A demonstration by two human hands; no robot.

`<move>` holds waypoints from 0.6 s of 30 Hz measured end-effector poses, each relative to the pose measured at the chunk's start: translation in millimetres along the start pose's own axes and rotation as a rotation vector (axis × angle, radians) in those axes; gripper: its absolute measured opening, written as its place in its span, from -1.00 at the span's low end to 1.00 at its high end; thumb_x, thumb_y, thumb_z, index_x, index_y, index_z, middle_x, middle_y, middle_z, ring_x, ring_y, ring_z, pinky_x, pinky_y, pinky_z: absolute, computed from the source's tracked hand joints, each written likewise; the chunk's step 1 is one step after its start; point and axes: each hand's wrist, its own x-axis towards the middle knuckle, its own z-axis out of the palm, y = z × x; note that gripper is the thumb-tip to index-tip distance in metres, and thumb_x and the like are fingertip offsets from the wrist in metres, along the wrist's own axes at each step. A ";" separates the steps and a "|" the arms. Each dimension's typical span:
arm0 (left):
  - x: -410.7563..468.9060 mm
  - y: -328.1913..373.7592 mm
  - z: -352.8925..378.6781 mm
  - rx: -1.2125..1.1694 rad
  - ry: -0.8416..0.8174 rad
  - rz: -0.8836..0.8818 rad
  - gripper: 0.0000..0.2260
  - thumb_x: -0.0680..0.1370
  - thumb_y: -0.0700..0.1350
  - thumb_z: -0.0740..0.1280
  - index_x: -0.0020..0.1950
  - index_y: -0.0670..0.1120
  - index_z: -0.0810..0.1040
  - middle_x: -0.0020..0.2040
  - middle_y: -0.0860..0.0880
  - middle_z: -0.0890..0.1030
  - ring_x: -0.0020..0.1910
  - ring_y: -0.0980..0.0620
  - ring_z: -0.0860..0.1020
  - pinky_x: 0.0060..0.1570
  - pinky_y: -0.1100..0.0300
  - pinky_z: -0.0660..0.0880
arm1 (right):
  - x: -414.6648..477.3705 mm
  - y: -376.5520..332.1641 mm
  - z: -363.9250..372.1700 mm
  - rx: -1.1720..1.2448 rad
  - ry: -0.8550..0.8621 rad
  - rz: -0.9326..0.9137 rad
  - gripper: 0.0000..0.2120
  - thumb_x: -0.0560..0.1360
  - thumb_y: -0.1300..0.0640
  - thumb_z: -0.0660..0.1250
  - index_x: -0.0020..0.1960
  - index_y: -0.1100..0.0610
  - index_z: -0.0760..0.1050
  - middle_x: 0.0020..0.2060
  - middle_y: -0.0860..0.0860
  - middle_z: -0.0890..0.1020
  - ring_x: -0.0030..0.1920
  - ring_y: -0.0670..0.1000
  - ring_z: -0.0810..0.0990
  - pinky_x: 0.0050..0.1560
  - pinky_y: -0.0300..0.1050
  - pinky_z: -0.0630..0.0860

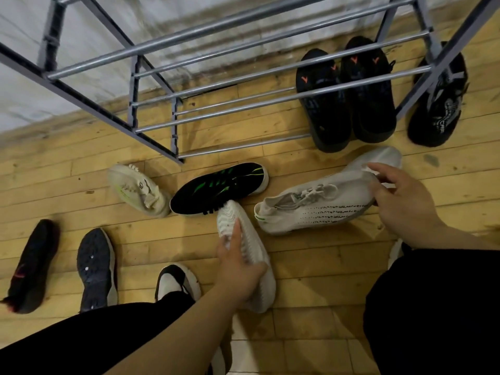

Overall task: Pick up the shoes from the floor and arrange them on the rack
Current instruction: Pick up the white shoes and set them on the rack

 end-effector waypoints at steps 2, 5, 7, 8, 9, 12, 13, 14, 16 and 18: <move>-1.8 12.1 -12.9 -0.195 -0.027 -0.003 -0.06 0.49 -0.20 0.45 0.59 0.45 -0.02 0.66 0.01 0.12 0.52 -0.21 0.30 0.35 -0.10 0.45 | 2.2 -1.5 0.2 0.018 0.009 0.003 -0.67 0.66 -0.10 0.25 0.41 -0.18 0.50 -0.03 -0.23 0.61 -0.05 0.03 0.65 -0.04 0.01 0.57; -2.8 38.7 -32.2 -0.590 -0.117 -0.001 -0.15 0.42 -0.21 0.33 0.59 0.40 0.17 0.56 -0.05 0.38 0.35 -0.26 0.51 0.20 -0.19 0.59 | 7.2 -3.5 -1.9 0.086 0.073 0.028 -0.64 0.65 -0.06 0.28 0.43 -0.11 0.49 0.11 -0.09 0.59 0.07 0.06 0.62 0.10 -0.01 0.53; -5.4 57.8 -41.3 -0.714 -0.203 0.101 -0.23 0.44 -0.22 0.28 0.59 0.33 0.26 0.49 -0.12 0.49 0.31 -0.30 0.56 0.09 -0.11 0.62 | 12.3 0.0 -4.3 0.196 0.146 0.113 -0.60 0.62 -0.06 0.33 0.44 -0.08 0.49 0.13 -0.04 0.62 0.15 0.08 0.63 0.24 0.11 0.56; -8.1 68.2 -44.3 -0.739 -0.241 0.155 -0.26 0.47 -0.23 0.26 0.58 0.30 0.29 0.47 -0.14 0.51 0.31 -0.30 0.57 0.09 -0.09 0.62 | 13.5 1.8 -6.1 0.253 0.174 0.159 -0.59 0.60 -0.05 0.34 0.44 -0.07 0.49 0.10 -0.03 0.64 0.14 0.09 0.64 0.25 0.15 0.57; -11.1 79.6 -46.8 -0.765 -0.276 0.196 -0.30 0.50 -0.23 0.25 0.58 0.27 0.31 0.45 -0.15 0.54 0.30 -0.29 0.58 0.09 -0.08 0.61 | 13.9 3.2 -8.4 0.300 0.195 0.191 -0.58 0.59 -0.03 0.34 0.44 -0.07 0.49 0.06 -0.03 0.66 0.10 0.10 0.66 0.23 0.18 0.59; -14.8 106.7 -51.6 -0.925 -0.380 0.226 -0.40 0.58 -0.20 0.21 0.60 0.19 0.32 0.45 -0.15 0.55 0.31 -0.25 0.60 0.11 -0.08 0.62 | 11.4 -0.4 -18.5 0.295 0.218 0.195 -0.58 0.61 0.02 0.30 0.47 -0.06 0.44 0.05 -0.05 0.64 0.09 0.09 0.65 0.21 0.10 0.58; -14.7 113.1 -52.1 -0.986 -0.416 0.228 -0.43 0.60 -0.19 0.20 0.60 0.15 0.33 0.47 -0.16 0.53 0.30 -0.24 0.60 0.12 -0.09 0.62 | 8.7 -4.1 -22.5 0.238 0.216 0.162 -0.58 0.62 0.03 0.30 0.47 -0.05 0.42 0.12 -0.03 0.62 0.11 0.04 0.61 0.19 0.01 0.53; -14.3 118.6 -52.3 -1.034 -0.445 0.223 -0.45 0.61 -0.19 0.19 0.61 0.11 0.34 0.48 -0.18 0.51 0.30 -0.24 0.59 0.14 -0.12 0.62 | 5.8 -8.9 -25.8 0.178 0.211 0.120 -0.57 0.62 0.03 0.32 0.48 -0.04 0.41 0.20 -0.01 0.60 0.11 -0.01 0.56 0.15 -0.07 0.45; -13.0 125.8 -50.7 -1.085 -0.502 0.190 -0.47 0.61 -0.16 0.19 0.61 0.05 0.35 0.49 -0.20 0.51 0.30 -0.23 0.59 0.20 -0.14 0.61 | 0.9 -18.1 -29.6 0.146 0.151 0.031 -0.53 0.60 0.01 0.36 0.49 -0.07 0.37 0.30 -0.02 0.55 0.12 -0.07 0.51 0.11 -0.11 0.40; -11.6 129.8 -46.1 -1.102 -0.601 0.137 -0.42 0.58 -0.15 0.24 0.63 0.02 0.32 0.46 -0.18 0.54 0.29 -0.21 0.61 0.24 -0.14 0.58 | -5.3 -25.7 -29.3 0.200 0.015 -0.029 -0.45 0.58 -0.05 0.40 0.52 -0.16 0.31 0.33 -0.08 0.49 0.15 -0.07 0.54 0.10 -0.09 0.44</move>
